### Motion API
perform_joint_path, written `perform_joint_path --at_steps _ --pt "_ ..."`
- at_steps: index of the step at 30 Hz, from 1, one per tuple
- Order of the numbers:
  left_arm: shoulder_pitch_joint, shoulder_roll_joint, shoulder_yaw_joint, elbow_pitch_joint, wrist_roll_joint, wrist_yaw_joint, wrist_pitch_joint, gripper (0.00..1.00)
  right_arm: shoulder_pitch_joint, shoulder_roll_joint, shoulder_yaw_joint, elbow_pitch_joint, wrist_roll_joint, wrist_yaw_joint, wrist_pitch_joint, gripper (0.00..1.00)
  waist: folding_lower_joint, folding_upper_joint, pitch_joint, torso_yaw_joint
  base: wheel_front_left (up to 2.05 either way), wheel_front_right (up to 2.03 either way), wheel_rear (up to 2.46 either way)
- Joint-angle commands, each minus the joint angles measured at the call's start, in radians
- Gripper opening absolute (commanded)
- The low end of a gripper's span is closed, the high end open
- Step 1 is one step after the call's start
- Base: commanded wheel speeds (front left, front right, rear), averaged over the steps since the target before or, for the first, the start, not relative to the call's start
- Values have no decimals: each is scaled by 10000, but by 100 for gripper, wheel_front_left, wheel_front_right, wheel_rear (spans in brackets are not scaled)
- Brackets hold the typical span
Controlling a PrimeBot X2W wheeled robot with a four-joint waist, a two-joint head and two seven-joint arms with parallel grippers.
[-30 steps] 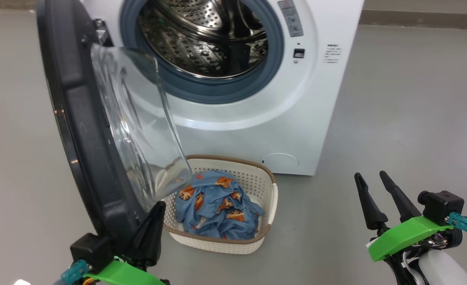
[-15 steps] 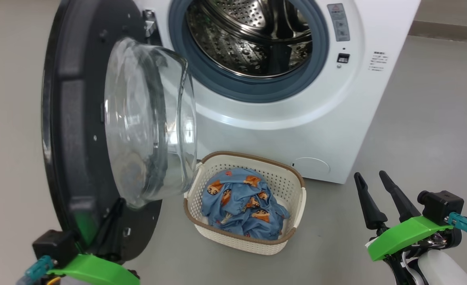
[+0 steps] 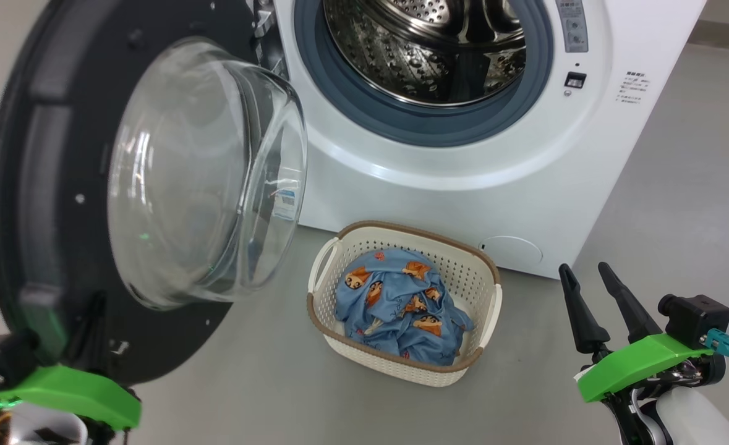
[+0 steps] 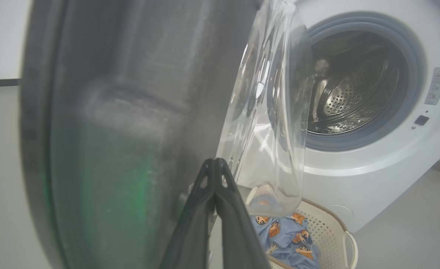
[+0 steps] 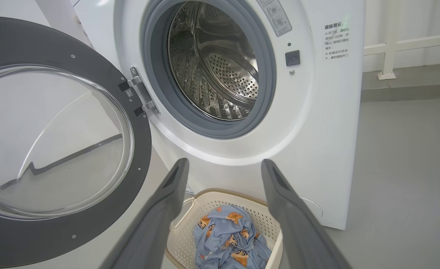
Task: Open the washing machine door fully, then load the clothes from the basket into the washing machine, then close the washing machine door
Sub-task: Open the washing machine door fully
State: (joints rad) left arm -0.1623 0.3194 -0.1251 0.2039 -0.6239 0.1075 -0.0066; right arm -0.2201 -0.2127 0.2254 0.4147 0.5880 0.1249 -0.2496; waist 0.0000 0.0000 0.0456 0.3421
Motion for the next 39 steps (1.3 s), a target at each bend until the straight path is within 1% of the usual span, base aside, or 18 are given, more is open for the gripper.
perform_joint_path --at_steps 1,7,15,21,27,30,39 --pt "-515 501 572 -64 -35 102 20 0 -352 -15 166 -230 -128 58 -122 100 0 0 89 62 0 0 0" --pt "-1200 1000 914 935 -167 -25 70 0 -568 16 77 -249 -232 58 -122 100 0 0 404 151 0 0 0" --pt "-2435 1599 889 2686 -156 -524 181 0 -831 73 15 -213 -316 58 -122 100 0 0 752 273 0 0 0" --pt "-3622 2074 812 4152 18 -782 88 0 -1021 120 -64 -203 -345 58 -122 100 0 0 960 270 0 0 0" --pt "-4411 2274 729 5215 119 -867 -6 0 -1058 203 -86 -147 -358 58 -122 100 0 0 952 251 0 0 0" --pt "-4739 2358 658 5745 151 -1006 -57 0 -1058 224 -76 -144 -361 58 -122 100 0 0 943 231 0 0 0" --pt "-5325 2267 486 6912 193 -1173 -383 0 -996 260 -106 -137 -317 58 -122 100 0 0 815 160 0 0 0"
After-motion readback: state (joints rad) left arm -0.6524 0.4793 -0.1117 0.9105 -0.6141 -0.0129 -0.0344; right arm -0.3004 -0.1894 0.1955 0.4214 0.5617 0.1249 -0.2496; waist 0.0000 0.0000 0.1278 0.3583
